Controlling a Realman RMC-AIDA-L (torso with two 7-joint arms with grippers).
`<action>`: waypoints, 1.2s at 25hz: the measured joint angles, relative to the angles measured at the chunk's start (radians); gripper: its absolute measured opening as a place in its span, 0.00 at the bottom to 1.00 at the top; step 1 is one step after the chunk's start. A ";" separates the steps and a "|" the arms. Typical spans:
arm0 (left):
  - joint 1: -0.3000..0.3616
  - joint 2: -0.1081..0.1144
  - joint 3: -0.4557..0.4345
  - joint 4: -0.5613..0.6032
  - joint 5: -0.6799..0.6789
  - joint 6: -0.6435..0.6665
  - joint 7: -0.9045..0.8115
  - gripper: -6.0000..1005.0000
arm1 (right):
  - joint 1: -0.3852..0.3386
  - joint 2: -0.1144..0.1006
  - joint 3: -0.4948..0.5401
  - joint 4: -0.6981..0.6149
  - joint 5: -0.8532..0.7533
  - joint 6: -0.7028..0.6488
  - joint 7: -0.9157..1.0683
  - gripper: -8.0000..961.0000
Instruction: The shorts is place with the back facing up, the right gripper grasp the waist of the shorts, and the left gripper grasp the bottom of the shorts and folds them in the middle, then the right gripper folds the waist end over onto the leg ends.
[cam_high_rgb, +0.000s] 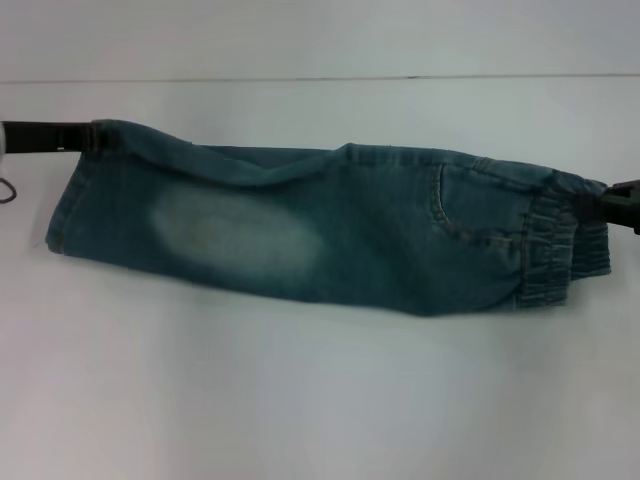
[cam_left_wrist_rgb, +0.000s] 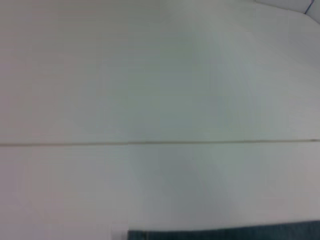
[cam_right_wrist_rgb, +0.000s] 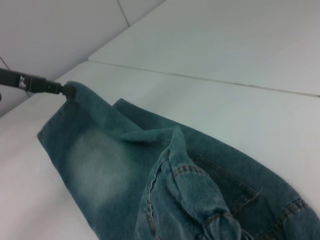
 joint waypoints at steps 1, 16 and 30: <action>-0.004 -0.002 0.001 -0.002 0.001 -0.012 -0.002 0.07 | 0.002 0.000 -0.001 0.000 0.000 0.006 -0.003 0.05; -0.020 -0.004 0.010 -0.072 0.001 -0.149 -0.003 0.07 | 0.001 -0.004 -0.005 0.013 -0.002 0.129 -0.052 0.05; -0.018 -0.020 0.044 -0.082 -0.014 -0.194 -0.006 0.37 | 0.019 -0.001 -0.036 0.053 -0.034 0.247 -0.066 0.21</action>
